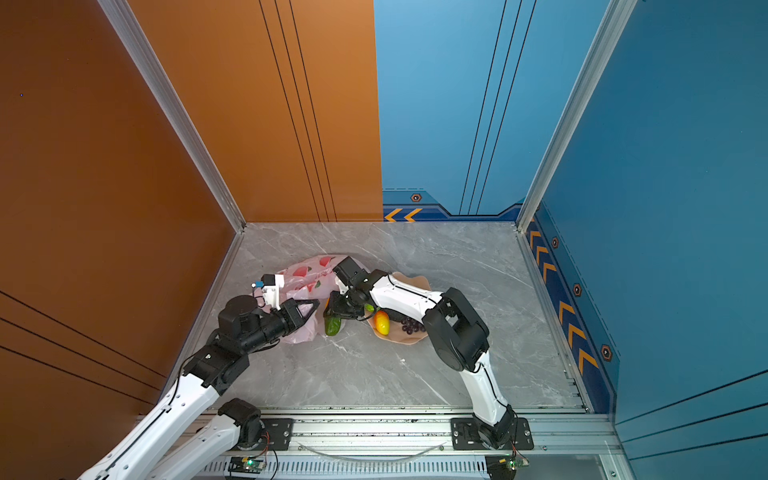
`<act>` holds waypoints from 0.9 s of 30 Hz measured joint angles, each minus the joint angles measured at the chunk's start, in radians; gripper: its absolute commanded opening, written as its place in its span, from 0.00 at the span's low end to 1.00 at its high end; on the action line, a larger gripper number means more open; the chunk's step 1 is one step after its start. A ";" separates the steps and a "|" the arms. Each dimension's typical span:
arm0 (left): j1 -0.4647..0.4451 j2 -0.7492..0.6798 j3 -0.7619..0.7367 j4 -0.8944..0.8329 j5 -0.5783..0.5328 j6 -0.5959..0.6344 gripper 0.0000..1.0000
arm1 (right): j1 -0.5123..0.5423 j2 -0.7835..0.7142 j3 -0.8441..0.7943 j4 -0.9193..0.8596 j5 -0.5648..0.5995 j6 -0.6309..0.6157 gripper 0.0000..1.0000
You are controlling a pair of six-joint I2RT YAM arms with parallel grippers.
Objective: Place the fruits into the plastic bag
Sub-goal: 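Push the papaya deeper into the bag and open the right gripper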
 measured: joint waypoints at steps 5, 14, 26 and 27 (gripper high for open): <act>0.001 -0.002 -0.023 0.011 0.003 -0.008 0.00 | 0.000 0.017 0.033 0.004 0.000 0.004 0.39; -0.002 -0.011 -0.064 0.062 0.010 -0.038 0.00 | -0.006 0.049 0.051 0.072 -0.015 0.100 0.39; -0.022 -0.008 -0.107 0.105 0.011 -0.060 0.00 | -0.013 0.117 0.062 0.346 -0.020 0.381 0.39; -0.023 -0.006 -0.107 0.106 0.011 -0.060 0.00 | -0.013 0.117 0.062 0.364 -0.017 0.394 0.40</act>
